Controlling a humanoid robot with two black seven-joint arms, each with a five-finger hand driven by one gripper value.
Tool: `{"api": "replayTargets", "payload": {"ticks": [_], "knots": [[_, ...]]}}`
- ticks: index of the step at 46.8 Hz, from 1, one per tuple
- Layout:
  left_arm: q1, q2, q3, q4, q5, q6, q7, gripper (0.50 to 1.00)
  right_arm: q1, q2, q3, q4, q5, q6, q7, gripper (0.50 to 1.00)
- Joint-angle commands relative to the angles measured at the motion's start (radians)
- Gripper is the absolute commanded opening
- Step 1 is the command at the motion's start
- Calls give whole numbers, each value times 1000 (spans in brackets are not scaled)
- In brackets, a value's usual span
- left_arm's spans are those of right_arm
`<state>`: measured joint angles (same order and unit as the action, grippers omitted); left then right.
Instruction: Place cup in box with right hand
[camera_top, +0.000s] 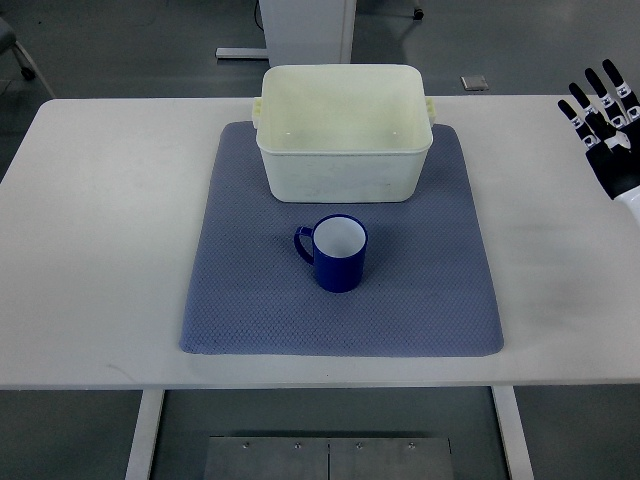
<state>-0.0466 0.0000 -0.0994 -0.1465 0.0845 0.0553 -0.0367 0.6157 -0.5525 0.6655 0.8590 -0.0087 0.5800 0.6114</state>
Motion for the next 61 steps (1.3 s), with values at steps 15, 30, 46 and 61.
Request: {"api": "replayTargets", "payload": {"ticks": [15,30,46,61], "knots": [[1,0,0,-1,0,0,0,1000,-37,-23,0,114,-117,0,0,1000],[1,0,0,-1,0,0,0,1000,-57,-79,0,296,-214,-6,0,1000],[1,0,0,-1,0,0,0,1000,-102,-43,-10,344,-359,-34,0,1000],[1,0,0,-1,0,0,0,1000,-152,48,-14,344,-484,-133,0,1000]]}}
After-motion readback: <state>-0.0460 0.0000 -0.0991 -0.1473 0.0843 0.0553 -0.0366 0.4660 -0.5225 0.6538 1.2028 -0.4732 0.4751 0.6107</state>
